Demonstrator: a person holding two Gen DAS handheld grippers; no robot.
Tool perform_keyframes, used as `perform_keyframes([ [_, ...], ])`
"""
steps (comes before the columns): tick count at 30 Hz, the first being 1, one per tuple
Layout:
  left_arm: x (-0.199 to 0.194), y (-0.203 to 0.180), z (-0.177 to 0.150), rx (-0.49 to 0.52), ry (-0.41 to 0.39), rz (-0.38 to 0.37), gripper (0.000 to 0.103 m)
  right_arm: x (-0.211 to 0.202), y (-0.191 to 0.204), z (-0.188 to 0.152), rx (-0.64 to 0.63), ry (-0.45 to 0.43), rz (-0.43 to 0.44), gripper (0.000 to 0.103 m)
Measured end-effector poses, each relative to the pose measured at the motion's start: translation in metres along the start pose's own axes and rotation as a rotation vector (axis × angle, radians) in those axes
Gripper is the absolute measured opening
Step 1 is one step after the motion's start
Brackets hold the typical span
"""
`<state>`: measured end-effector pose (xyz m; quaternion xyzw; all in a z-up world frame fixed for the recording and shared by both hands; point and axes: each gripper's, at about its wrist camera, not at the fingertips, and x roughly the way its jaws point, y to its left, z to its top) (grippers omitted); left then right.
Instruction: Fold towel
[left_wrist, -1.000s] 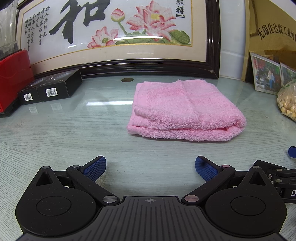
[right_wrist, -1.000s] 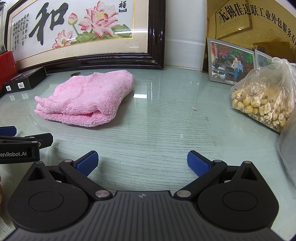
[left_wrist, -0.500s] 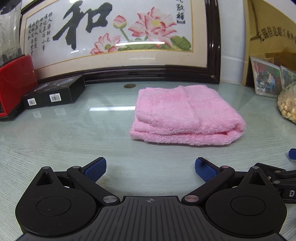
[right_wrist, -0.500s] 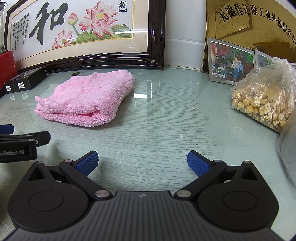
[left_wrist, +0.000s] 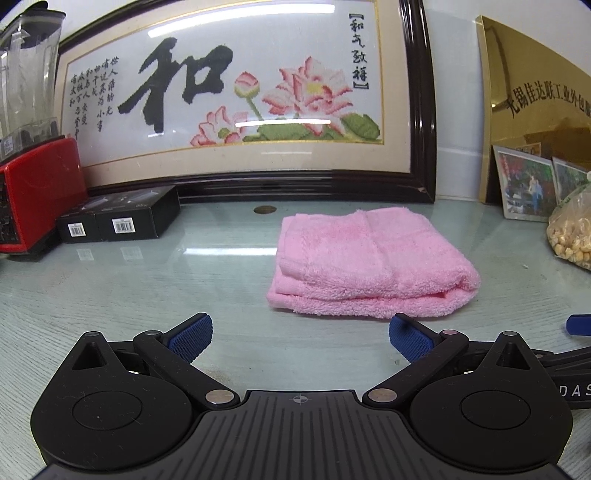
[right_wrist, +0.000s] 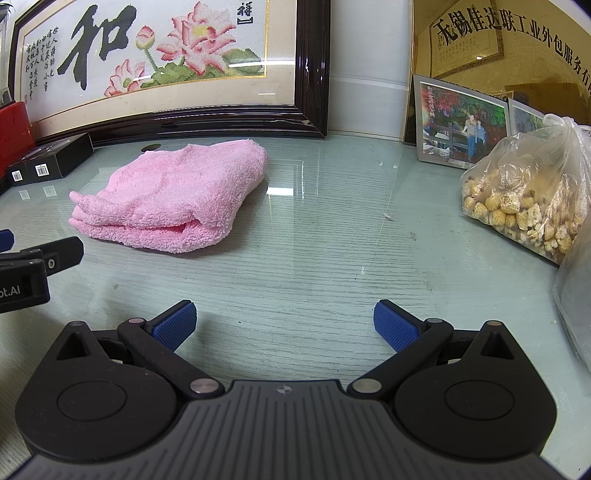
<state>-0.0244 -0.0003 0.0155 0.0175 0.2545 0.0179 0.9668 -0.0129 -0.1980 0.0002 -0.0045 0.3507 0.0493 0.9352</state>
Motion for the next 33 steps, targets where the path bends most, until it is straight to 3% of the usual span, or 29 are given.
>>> perform_keyframes([
  [18,-0.011,-0.004,-0.001,0.022,-0.077,0.036,0.103,0.0,-0.001,0.0,0.0,0.0,0.0,0.103],
  [33,-0.011,-0.003,-0.001,0.019,-0.074,0.039,0.103,0.0,0.0,0.0,0.0,0.0,0.0,0.103],
])
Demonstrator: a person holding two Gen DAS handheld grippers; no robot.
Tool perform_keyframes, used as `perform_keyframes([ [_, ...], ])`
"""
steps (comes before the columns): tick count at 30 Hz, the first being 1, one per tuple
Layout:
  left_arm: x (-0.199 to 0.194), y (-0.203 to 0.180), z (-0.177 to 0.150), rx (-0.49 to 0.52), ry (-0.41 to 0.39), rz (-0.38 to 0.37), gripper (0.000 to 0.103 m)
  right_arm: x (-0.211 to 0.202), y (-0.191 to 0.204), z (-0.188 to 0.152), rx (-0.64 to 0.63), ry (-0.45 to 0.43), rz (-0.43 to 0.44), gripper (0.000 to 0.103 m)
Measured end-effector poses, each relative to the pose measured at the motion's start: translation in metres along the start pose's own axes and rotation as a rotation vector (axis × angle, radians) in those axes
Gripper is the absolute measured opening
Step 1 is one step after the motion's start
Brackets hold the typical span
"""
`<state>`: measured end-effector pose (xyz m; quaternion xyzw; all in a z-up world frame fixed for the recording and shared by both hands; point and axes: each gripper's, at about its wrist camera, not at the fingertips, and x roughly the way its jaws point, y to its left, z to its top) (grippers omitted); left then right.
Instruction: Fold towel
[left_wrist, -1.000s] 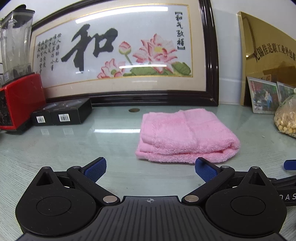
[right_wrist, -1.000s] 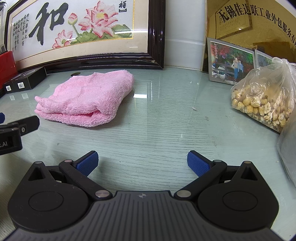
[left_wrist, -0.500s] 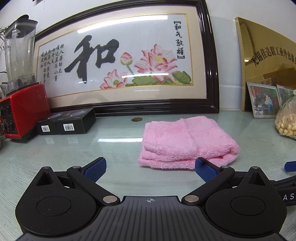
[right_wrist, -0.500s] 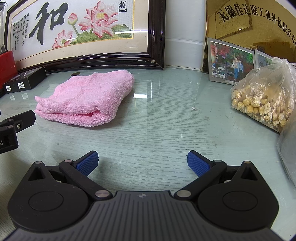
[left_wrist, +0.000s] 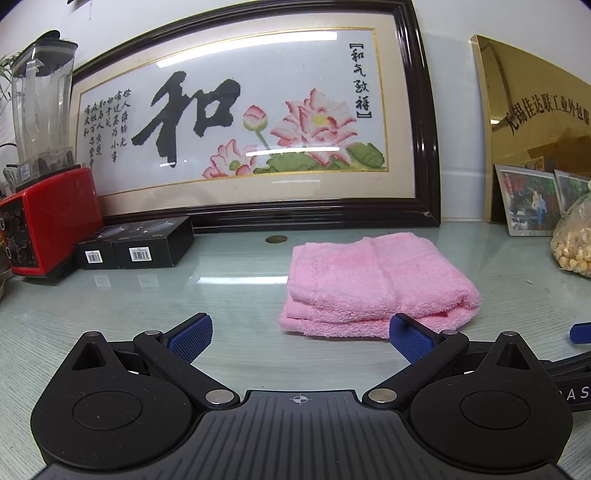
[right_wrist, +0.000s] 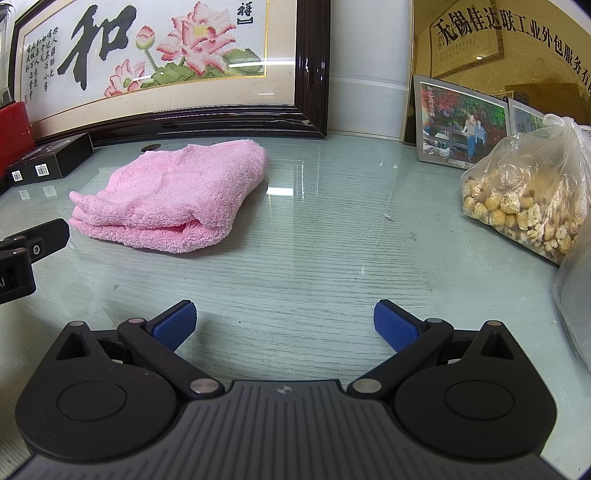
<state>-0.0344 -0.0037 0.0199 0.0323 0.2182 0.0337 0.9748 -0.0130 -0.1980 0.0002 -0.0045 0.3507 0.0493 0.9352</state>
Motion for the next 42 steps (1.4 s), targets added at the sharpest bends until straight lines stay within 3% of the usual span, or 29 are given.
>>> perform_keyframes([
  [15,0.003,0.001,0.0,-0.005,0.02,-0.002,0.103,0.0,0.0,0.0,0.0,0.0,0.0,0.103],
  [24,0.021,0.005,-0.001,-0.018,0.139,-0.026,0.103,0.0,0.0,0.0,0.0,0.0,0.0,0.103],
  [42,0.034,0.004,-0.003,-0.017,0.229,-0.037,0.103,0.0,0.0,0.0,0.0,0.0,0.0,0.103],
])
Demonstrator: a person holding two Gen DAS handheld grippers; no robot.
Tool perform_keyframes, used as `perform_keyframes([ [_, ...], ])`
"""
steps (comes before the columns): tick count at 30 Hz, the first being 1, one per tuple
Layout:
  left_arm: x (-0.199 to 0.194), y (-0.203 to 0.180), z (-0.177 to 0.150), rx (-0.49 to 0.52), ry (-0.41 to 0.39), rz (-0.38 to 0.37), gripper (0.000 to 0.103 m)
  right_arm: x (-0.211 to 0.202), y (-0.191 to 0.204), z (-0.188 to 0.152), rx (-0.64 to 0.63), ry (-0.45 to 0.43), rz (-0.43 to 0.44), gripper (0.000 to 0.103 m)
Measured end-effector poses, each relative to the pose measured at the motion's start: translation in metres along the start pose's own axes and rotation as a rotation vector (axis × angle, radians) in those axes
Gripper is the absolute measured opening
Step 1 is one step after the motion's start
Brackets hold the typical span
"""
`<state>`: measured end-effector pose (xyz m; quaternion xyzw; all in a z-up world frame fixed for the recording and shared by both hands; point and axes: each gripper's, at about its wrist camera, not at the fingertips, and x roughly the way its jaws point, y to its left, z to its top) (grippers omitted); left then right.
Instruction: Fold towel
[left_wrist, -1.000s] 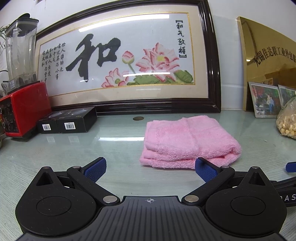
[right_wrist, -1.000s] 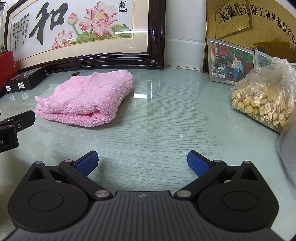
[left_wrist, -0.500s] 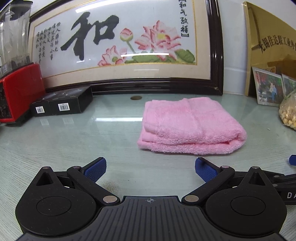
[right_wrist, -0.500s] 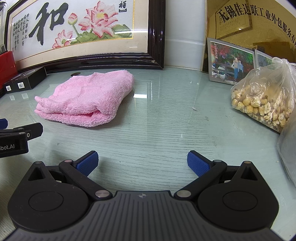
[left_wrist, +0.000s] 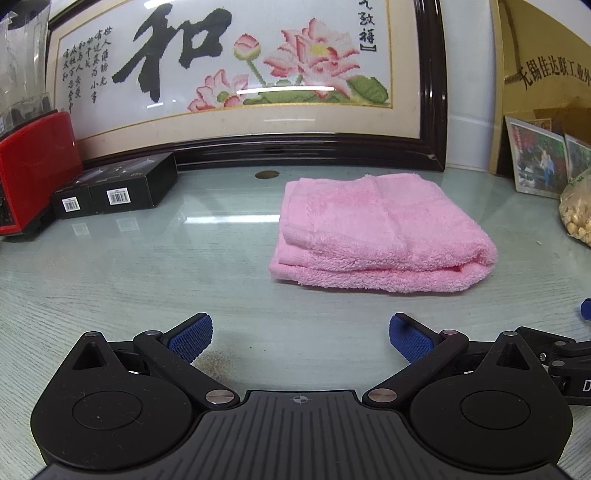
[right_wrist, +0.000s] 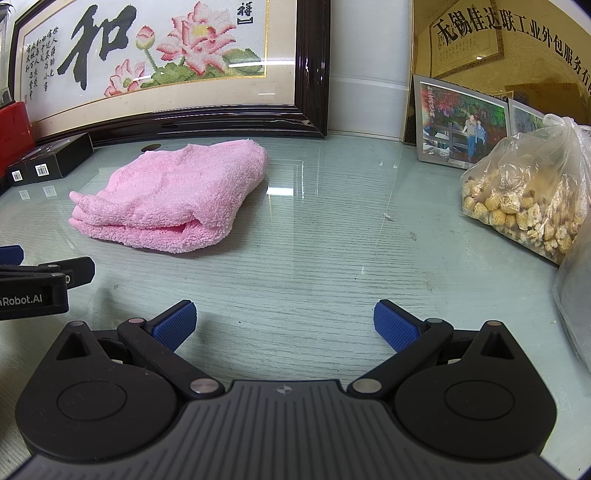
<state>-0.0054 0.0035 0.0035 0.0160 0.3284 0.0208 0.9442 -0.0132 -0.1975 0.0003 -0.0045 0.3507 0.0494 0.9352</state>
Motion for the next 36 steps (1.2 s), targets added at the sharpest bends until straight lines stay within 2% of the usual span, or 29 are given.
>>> perform_keyframes([
  [7,0.0051,0.0014,0.0011,-0.008,0.034,-0.009,0.103,0.0,0.0,0.0,0.0,0.0,0.0,0.103],
  [36,0.0056,0.0014,0.0022,-0.014,0.039,-0.014,0.103,-0.0001,-0.0003,0.0001,0.0,0.0,0.0,0.103],
])
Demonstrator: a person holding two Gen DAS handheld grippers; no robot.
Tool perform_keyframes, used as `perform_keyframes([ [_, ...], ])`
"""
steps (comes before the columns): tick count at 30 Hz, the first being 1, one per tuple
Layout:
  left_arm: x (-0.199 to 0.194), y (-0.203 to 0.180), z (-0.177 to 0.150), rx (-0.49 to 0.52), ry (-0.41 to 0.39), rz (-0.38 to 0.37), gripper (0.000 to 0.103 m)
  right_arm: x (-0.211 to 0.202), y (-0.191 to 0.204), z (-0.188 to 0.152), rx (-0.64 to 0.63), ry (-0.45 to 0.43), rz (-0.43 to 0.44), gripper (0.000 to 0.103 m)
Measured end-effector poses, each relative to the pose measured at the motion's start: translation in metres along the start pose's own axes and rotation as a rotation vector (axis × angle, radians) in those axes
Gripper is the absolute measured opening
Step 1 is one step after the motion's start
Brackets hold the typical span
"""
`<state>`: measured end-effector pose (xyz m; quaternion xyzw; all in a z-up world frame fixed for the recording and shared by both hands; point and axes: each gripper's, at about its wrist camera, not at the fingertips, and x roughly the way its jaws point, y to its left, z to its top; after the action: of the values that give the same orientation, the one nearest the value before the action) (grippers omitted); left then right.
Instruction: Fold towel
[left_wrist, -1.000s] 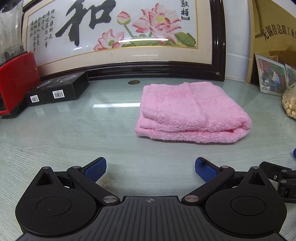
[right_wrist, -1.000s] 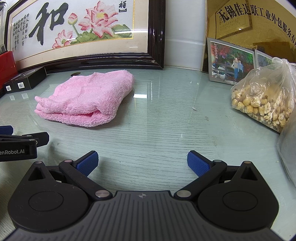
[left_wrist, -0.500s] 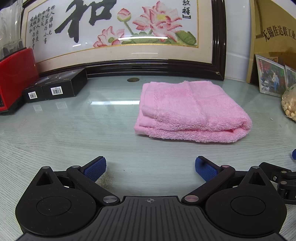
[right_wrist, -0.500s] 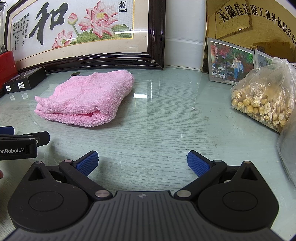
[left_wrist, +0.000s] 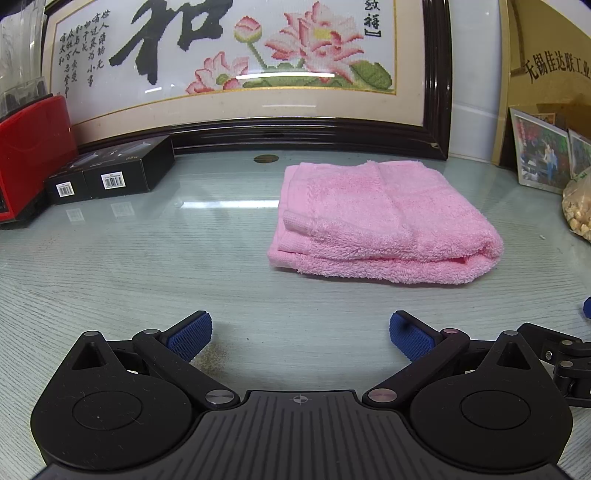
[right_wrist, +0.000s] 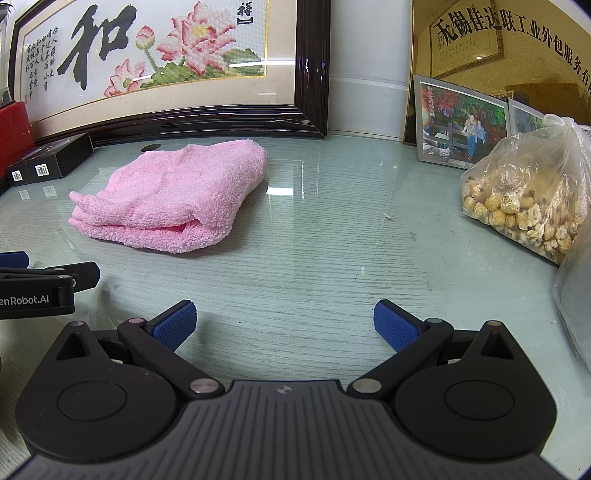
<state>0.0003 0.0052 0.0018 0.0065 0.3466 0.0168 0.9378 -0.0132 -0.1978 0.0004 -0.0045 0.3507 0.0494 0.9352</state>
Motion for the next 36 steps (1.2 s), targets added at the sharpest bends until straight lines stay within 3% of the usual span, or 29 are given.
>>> perform_keyframes([
  [36,-0.0008,-0.0005,0.0009,0.004,0.008,0.004,0.103,-0.0003,-0.0004,0.0015,-0.009,0.0,0.014,0.103],
])
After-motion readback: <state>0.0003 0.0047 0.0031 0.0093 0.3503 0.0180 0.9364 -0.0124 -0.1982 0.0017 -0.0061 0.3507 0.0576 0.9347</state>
